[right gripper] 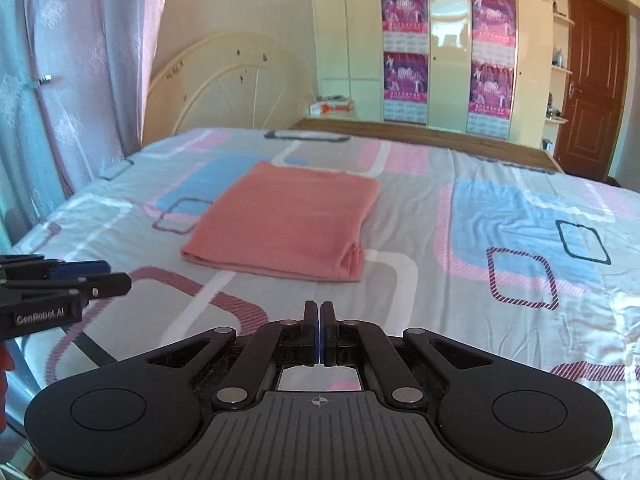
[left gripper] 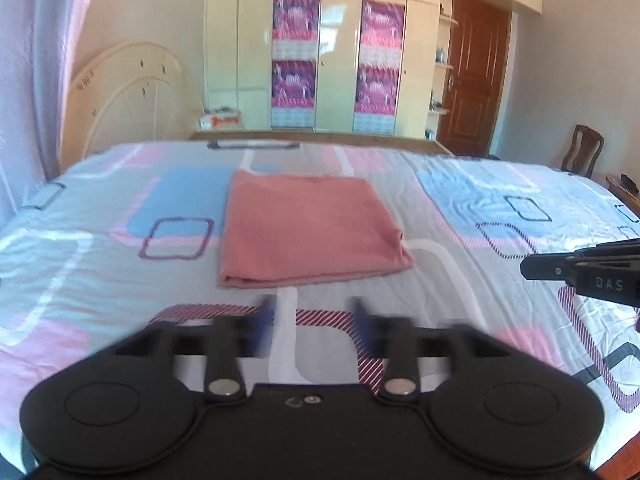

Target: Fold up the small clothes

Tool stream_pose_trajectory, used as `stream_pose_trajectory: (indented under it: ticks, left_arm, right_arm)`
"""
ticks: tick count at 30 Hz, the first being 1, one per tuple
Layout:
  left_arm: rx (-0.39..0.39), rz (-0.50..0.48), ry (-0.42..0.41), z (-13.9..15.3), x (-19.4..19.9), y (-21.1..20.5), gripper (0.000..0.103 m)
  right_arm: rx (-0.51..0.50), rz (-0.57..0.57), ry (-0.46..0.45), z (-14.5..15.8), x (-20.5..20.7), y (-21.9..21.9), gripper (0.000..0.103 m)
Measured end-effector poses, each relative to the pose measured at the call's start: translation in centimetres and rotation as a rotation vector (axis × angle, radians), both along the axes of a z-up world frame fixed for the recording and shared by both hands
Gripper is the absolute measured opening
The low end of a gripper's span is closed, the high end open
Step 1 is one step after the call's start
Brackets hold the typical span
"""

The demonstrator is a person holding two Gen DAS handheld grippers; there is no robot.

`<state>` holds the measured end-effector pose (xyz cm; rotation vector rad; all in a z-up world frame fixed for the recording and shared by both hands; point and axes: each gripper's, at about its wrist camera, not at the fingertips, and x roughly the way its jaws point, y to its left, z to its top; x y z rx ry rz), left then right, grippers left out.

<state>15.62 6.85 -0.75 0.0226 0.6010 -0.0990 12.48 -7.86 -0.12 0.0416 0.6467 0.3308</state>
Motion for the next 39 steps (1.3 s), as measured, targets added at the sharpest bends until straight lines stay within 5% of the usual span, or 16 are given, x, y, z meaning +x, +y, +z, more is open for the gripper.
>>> stream_pose_trajectory:
  ticks: [1,2,3,4,23,39]
  left_arm:
    - [0.017,0.025,-0.046,0.4,-0.8,-0.2,0.100]
    - [0.043,0.049,-0.100,0.7,-1.6,-0.4,0.103]
    - [0.067,0.049,-0.108,1.0,-1.9,-0.8,0.103]
    - [0.067,0.043,-0.096,1.1,-2.1,-0.9,0.103]
    - [0.013,0.074,-0.146,4.2,-7.9,-1.4,0.103]
    - [0.019,0.060,-0.147,4.8,-9.1,-1.5,0.103]
  right_arm:
    - [-0.005,-0.022,-0.009,0.3,-0.4,0.1,0.010]
    - [-0.012,-0.054,-0.011,0.5,-0.7,0.1,0.069]
    - [-0.010,-0.088,-0.025,0.8,-1.1,-0.1,0.098]
    - [0.005,-0.104,-0.076,0.9,-1.7,-0.4,0.103]
    - [0.023,-0.096,-0.134,4.7,-8.6,-0.3,0.103]
    - [0.010,-0.076,-0.146,5.6,-9.9,0.3,0.103]
